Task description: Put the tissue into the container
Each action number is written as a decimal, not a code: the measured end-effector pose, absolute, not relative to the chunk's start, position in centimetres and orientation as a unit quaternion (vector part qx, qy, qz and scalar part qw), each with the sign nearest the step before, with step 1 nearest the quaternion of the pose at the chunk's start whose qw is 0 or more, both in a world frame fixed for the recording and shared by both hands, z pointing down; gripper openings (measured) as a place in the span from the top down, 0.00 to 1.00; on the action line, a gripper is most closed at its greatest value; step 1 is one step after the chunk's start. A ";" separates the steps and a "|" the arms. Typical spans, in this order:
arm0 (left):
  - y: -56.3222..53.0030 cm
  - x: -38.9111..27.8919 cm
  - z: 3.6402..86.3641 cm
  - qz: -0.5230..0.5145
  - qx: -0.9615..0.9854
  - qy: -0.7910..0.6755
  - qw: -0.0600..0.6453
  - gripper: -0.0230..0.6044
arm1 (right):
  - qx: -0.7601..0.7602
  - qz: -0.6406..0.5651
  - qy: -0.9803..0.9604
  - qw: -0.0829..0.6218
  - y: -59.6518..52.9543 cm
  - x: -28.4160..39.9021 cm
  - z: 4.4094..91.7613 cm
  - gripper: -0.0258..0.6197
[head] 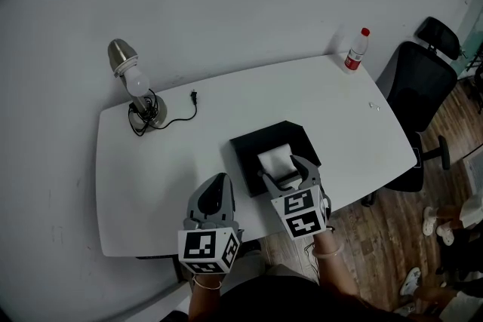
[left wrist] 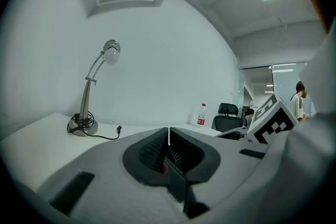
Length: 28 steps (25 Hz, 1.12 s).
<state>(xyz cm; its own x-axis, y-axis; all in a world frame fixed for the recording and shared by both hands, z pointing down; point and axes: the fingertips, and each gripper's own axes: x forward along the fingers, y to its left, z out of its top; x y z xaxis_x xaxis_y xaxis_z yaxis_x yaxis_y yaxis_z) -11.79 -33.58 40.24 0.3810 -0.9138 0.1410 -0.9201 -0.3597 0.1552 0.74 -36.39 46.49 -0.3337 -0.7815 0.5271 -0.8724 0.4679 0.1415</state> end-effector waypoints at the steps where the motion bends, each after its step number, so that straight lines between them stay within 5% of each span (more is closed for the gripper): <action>1: -33.4 -11.6 40.1 0.015 0.825 -0.555 0.102 0.92 | 0.512 0.075 -0.811 0.273 -36.2 0.9 46.2 0.49; 3: -32.8 -11.2 39.7 0.014 0.827 -0.554 0.097 0.92 | 0.517 0.059 -0.808 0.276 -35.7 1.4 45.7 0.56; 28: -23.4 -7.1 36.6 0.014 0.831 -0.553 0.052 0.92 | 0.527 0.025 -0.820 0.222 -26.5 4.8 41.7 0.68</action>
